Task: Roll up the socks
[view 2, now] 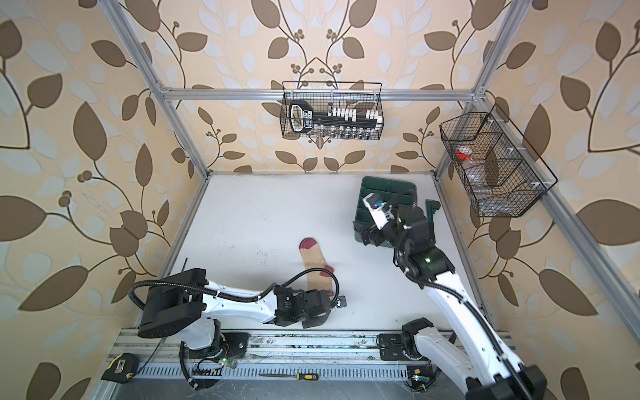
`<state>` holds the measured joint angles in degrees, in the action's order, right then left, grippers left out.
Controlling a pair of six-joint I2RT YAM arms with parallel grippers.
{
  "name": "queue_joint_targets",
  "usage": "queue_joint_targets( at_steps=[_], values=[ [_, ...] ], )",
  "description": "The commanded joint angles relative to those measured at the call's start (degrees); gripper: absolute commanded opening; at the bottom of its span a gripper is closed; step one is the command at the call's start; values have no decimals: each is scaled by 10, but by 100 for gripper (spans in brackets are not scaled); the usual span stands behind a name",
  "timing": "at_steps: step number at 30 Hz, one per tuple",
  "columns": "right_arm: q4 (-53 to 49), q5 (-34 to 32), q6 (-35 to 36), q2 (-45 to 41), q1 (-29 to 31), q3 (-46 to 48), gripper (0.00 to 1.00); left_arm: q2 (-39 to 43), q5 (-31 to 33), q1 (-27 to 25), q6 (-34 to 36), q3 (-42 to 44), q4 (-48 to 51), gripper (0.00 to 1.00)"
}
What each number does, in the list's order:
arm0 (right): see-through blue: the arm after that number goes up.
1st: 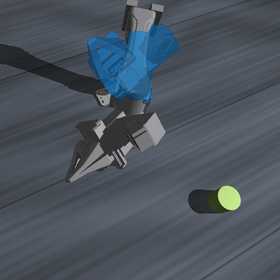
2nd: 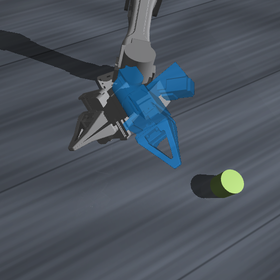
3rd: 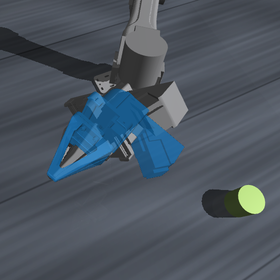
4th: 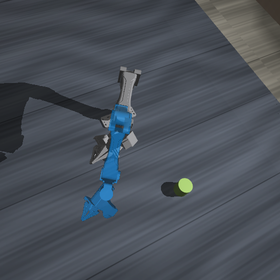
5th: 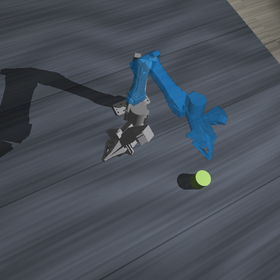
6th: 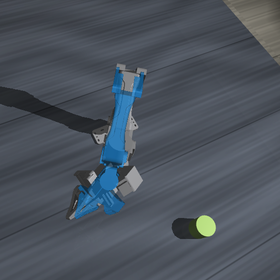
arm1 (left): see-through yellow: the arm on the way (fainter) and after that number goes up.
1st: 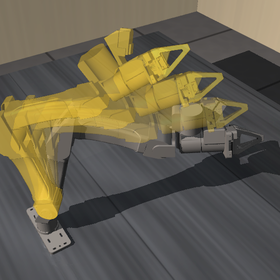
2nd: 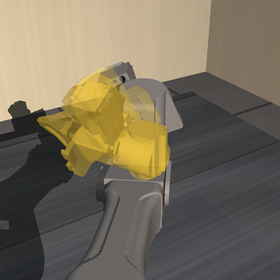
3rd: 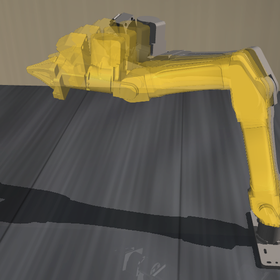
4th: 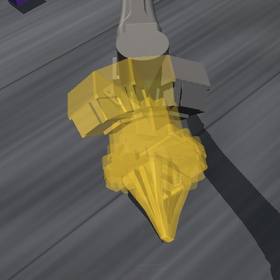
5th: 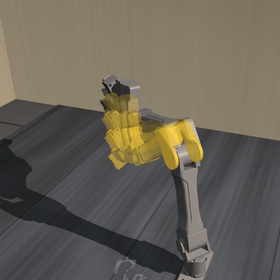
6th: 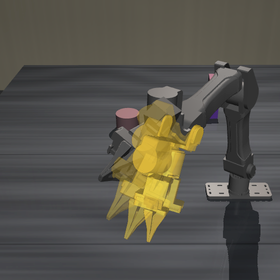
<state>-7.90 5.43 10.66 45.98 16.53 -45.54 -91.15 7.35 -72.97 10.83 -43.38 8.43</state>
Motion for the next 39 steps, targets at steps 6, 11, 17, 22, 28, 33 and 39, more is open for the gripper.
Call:
queue_joint_targets(
  at_steps=[6, 11, 17, 22, 28, 33, 39],
  values=[
    [61, 85, -66, -131, -1, 70, 100, 8, -258, 101, 32, -20, 83, 0],
    [-62, 93, 10, -162, 21, 72, 100, -7, -343, 143, 17, -34, 87, 0],
    [-120, 18, 133, -209, 104, 90, 96, -33, -440, 185, 18, -62, 116, 0],
    [-156, -82, 202, -201, 202, 96, 87, -64, -490, 217, 27, -89, 158, 0],
    [-204, -209, 241, -162, 360, 109, 70, -65, -520, 233, 28, -91, 159, 0],
    [-167, -351, 266, -119, 538, 157, 63, -74, -536, 246, 35, -96, 177, 0],
    [-59, -415, 251, 13, 654, 203, 56, -78, -543, 249, 34, -90, 170, 0]
  ],
)
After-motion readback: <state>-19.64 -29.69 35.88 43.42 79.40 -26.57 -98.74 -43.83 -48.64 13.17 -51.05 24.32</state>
